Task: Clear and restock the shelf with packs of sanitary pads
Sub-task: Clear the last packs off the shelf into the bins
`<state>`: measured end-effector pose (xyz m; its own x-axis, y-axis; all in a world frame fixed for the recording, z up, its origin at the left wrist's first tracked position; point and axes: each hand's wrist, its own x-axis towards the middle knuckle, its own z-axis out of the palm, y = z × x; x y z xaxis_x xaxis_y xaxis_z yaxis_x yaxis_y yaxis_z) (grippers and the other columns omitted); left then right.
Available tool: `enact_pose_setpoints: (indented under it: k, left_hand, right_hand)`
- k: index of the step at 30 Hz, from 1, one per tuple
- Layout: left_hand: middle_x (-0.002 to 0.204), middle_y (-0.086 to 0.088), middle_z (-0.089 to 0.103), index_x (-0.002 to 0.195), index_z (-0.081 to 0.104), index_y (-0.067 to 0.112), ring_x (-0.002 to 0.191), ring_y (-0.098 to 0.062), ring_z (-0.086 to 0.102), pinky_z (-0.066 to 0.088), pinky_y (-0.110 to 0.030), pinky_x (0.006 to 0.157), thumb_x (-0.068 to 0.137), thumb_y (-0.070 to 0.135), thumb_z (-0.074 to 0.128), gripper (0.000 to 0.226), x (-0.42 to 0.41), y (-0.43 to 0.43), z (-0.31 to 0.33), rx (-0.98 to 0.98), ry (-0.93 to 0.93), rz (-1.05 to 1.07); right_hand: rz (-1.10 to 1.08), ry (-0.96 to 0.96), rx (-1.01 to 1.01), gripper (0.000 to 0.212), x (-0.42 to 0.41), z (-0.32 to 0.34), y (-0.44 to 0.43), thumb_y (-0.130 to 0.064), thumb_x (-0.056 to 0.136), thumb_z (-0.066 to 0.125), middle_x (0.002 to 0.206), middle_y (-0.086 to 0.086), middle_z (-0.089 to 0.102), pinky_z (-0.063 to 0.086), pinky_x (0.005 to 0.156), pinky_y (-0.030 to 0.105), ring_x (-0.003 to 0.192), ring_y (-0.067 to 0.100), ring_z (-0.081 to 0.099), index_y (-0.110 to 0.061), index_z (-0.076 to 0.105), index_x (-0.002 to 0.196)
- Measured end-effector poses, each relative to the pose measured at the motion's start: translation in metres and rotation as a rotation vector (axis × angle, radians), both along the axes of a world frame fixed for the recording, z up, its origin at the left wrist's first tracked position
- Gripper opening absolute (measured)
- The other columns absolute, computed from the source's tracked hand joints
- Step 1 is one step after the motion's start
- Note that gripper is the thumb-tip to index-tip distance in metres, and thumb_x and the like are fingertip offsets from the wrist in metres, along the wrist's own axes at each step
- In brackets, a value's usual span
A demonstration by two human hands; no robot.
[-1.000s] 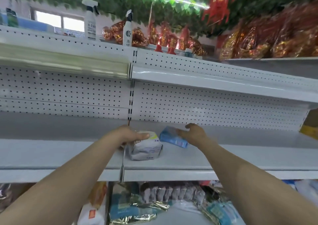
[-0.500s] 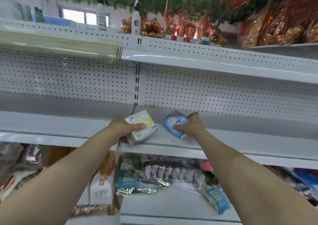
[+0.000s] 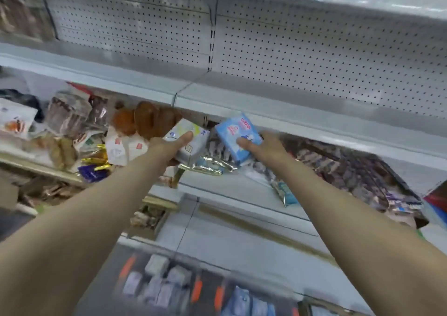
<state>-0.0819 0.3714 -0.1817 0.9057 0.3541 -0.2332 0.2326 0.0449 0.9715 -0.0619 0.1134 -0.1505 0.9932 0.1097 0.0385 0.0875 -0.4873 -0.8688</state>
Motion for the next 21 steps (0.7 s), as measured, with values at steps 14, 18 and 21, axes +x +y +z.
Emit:
enact_pose_setpoints:
  k: [14, 18, 21]
  left_hand:
    - [0.094, -0.006, 0.060, 0.090, 0.058, 0.013, 0.083, -0.017, 0.060, 0.055, -0.037, 0.090, 0.090, 0.046, 0.067, 0.034, -0.060, 0.006, -0.197, -0.153, 0.439, -0.119]
    - [0.096, -0.006, 0.066, 0.105, 0.061, 0.008, 0.085, -0.019, 0.066, 0.058, -0.035, 0.081, 0.086, 0.044, 0.072, 0.042, -0.063, 0.010, -0.254, -0.270, 0.509, -0.142]
    - [0.111, -0.012, 0.065, 0.102, 0.066, 0.011, 0.100, -0.026, 0.066, 0.055, -0.044, 0.096, 0.080, 0.045, 0.078, 0.042, -0.060, 0.014, -0.295, -0.308, 0.571, -0.160]
  right_hand:
    - [-0.167, 0.514, 0.228, 0.032, -0.051, -0.231, -0.045, -0.013, 0.094, 0.068, 0.113, 0.016, 0.071, 0.055, 0.092, 0.049, 0.095, 0.029, 0.068, -0.001, 0.063, 0.123]
    - [-0.303, 0.686, 0.270, 0.034, -0.069, -0.294, -0.055, -0.005, 0.091, 0.070, 0.120, 0.021, 0.069, 0.056, 0.090, 0.046, 0.103, 0.035, 0.068, 0.001, 0.061, 0.123]
    - [-0.446, 0.738, 0.311, 0.035, -0.082, -0.333, -0.058, -0.006, 0.090, 0.073, 0.111, 0.018, 0.069, 0.058, 0.067, 0.032, 0.090, 0.031, 0.069, -0.001, 0.058, 0.121]
